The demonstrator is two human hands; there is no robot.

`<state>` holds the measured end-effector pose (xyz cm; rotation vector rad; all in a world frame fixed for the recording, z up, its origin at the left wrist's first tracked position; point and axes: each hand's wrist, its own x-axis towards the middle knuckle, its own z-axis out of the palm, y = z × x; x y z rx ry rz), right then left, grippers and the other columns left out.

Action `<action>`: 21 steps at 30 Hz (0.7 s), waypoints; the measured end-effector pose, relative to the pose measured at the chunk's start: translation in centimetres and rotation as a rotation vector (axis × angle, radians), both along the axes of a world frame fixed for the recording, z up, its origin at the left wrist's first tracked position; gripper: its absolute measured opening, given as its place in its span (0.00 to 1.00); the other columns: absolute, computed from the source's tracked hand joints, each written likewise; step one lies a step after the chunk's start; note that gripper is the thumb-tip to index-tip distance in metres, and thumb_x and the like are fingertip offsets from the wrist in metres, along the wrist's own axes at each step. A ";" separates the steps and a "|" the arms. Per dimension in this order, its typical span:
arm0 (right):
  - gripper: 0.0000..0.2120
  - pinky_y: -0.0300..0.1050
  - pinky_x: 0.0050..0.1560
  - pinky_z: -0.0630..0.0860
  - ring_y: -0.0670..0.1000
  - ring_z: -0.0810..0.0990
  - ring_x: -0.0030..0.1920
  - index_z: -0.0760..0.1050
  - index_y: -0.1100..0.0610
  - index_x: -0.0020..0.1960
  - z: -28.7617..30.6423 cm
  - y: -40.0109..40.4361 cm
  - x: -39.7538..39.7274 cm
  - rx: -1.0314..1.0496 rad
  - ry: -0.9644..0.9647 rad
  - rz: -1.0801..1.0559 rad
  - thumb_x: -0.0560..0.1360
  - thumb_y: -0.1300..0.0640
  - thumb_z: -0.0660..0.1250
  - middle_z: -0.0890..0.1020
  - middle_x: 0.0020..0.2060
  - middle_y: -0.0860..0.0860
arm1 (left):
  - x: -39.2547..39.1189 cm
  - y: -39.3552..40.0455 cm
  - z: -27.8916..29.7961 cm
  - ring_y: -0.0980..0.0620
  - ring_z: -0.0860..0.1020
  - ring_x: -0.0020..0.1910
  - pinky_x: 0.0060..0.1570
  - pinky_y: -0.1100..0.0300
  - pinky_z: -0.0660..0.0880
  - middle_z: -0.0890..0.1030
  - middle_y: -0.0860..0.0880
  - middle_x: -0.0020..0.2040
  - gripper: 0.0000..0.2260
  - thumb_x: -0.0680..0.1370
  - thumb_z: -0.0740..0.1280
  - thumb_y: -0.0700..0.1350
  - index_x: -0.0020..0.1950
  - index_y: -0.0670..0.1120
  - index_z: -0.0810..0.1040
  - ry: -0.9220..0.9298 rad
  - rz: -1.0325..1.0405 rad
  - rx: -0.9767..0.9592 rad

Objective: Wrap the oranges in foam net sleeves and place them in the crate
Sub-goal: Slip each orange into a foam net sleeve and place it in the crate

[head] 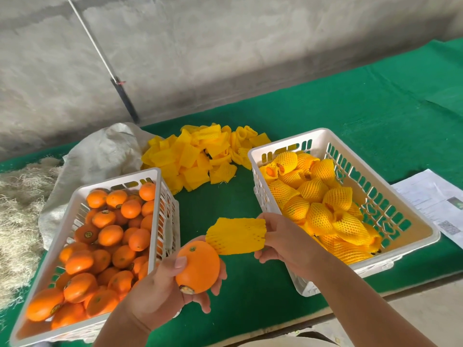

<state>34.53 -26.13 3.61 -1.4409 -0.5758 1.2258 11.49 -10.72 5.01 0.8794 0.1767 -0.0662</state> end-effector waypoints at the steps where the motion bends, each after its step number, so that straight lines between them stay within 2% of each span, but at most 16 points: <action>1: 0.04 0.47 0.43 0.85 0.52 0.85 0.38 0.79 0.60 0.53 -0.1 0.0 0.0 -0.018 -0.019 -0.033 0.80 0.67 0.69 0.86 0.37 0.54 | 0.0 0.0 -0.2 0.38 0.81 0.55 0.47 0.48 0.85 0.79 0.33 0.61 0.35 0.82 0.72 0.54 0.78 0.45 0.53 -0.026 -0.017 -0.013; 2: 0.03 0.46 0.43 0.84 0.52 0.86 0.38 0.79 0.61 0.51 -0.2 0.0 -0.1 -0.028 -0.030 -0.047 0.80 0.66 0.70 0.86 0.37 0.54 | 0.0 0.1 -0.3 0.38 0.81 0.55 0.47 0.48 0.85 0.79 0.33 0.61 0.34 0.82 0.72 0.54 0.78 0.47 0.56 -0.013 -0.010 0.019; 4: 0.04 0.44 0.39 0.82 0.51 0.83 0.35 0.78 0.59 0.46 -0.2 -0.1 -0.2 -0.040 -0.069 -0.070 0.79 0.65 0.72 0.85 0.35 0.55 | -0.2 0.2 -0.7 0.39 0.81 0.52 0.42 0.49 0.85 0.79 0.32 0.60 0.28 0.79 0.76 0.57 0.75 0.53 0.71 0.055 0.060 0.119; 6: 0.14 0.40 0.30 0.74 0.47 0.73 0.27 0.71 0.55 0.37 -0.4 -0.2 -0.3 -0.055 -0.220 -0.113 0.76 0.61 0.74 0.77 0.27 0.51 | -0.4 0.1 -1.2 0.38 0.81 0.50 0.40 0.48 0.84 0.78 0.31 0.59 0.24 0.77 0.77 0.59 0.70 0.52 0.78 0.084 0.122 0.128; 7: 0.17 0.38 0.28 0.69 0.46 0.67 0.26 0.68 0.53 0.35 -0.4 -0.2 -0.3 -0.053 -0.306 -0.135 0.74 0.59 0.75 0.72 0.26 0.49 | -0.4 0.0 -1.3 0.38 0.81 0.50 0.39 0.48 0.84 0.78 0.31 0.59 0.24 0.76 0.77 0.59 0.69 0.52 0.79 0.083 0.146 0.096; 9: 0.21 0.37 0.28 0.65 0.45 0.64 0.27 0.66 0.54 0.33 -0.3 -0.4 -0.4 -0.020 -0.427 -0.183 0.72 0.55 0.78 0.69 0.26 0.49 | -0.3 -0.2 -1.3 0.38 0.81 0.50 0.39 0.48 0.84 0.78 0.31 0.58 0.25 0.77 0.76 0.60 0.70 0.51 0.78 0.079 0.182 0.061; 11: 0.19 0.36 0.28 0.65 0.44 0.66 0.28 0.70 0.59 0.33 0.0 -0.6 -0.4 0.053 -0.493 -0.199 0.71 0.53 0.78 0.71 0.26 0.49 | -0.3 -0.4 -1.1 0.39 0.81 0.49 0.38 0.49 0.84 0.78 0.31 0.58 0.29 0.77 0.76 0.61 0.72 0.48 0.75 0.092 0.214 0.075; 12: 0.16 0.37 0.28 0.68 0.45 0.67 0.28 0.74 0.58 0.34 0.2 -0.7 -0.4 0.092 -0.527 -0.193 0.72 0.53 0.78 0.74 0.27 0.48 | -0.3 -0.5 -0.9 0.39 0.81 0.48 0.37 0.49 0.83 0.78 0.31 0.57 0.32 0.76 0.77 0.61 0.72 0.46 0.74 0.100 0.234 0.087; 15: 0.08 0.44 0.35 0.79 0.47 0.78 0.34 0.83 0.49 0.38 0.9 -1.0 -0.9 0.208 -0.673 -0.125 0.75 0.55 0.78 0.83 0.35 0.45 | -0.1 -1.3 -0.2 0.41 0.81 0.45 0.33 0.51 0.82 0.79 0.32 0.54 0.31 0.73 0.77 0.64 0.66 0.44 0.78 0.104 0.298 0.093; 17: 0.07 0.44 0.36 0.78 0.50 0.80 0.39 0.86 0.46 0.41 1.3 -1.1 -1.3 0.291 -0.752 -0.053 0.77 0.55 0.77 0.85 0.39 0.45 | 0.0 -1.8 0.3 0.43 0.80 0.43 0.31 0.54 0.80 0.80 0.34 0.53 0.30 0.72 0.77 0.66 0.64 0.46 0.80 0.111 0.333 0.043; 19: 0.14 0.39 0.35 0.74 0.49 0.78 0.39 0.82 0.42 0.37 1.6 -1.1 -1.6 0.353 -0.828 -0.016 0.78 0.56 0.75 0.82 0.37 0.41 | 0.2 -2.1 0.6 0.44 0.80 0.41 0.29 0.55 0.80 0.80 0.36 0.51 0.29 0.71 0.77 0.67 0.63 0.47 0.81 0.126 0.347 -0.020; 21: 0.21 0.32 0.36 0.68 0.45 0.75 0.40 0.68 0.39 0.32 2.3 -1.1 -2.0 0.423 -0.935 -0.014 0.77 0.58 0.71 0.75 0.32 0.36 | 0.3 -2.2 0.8 0.46 0.79 0.40 0.28 0.57 0.80 0.80 0.37 0.50 0.29 0.72 0.77 0.67 0.62 0.48 0.83 0.139 0.349 -0.057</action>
